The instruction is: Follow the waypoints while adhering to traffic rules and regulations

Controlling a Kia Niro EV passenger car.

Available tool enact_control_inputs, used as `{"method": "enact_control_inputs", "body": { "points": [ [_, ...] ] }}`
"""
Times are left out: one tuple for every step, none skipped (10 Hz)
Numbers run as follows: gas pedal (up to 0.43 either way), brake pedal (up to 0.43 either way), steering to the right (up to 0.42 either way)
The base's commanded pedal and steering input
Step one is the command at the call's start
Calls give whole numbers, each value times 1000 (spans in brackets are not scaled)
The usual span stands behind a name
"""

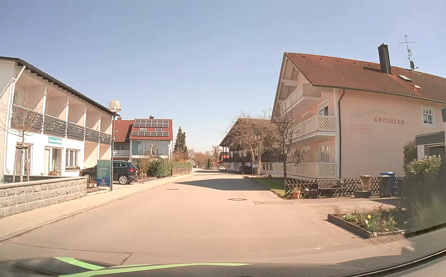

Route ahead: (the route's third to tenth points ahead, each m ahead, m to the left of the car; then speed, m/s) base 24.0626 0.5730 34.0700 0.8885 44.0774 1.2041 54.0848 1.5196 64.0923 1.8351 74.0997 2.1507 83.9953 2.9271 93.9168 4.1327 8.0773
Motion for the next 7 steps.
{"method": "enact_control_inputs", "body": {
  "points": [
    [8,0,4],
    [8,0,4],
    [28,0,4],
    [47,0,4],
    [59,0,4],
    [59,0,4],
    [67,0,4]
  ]
}}
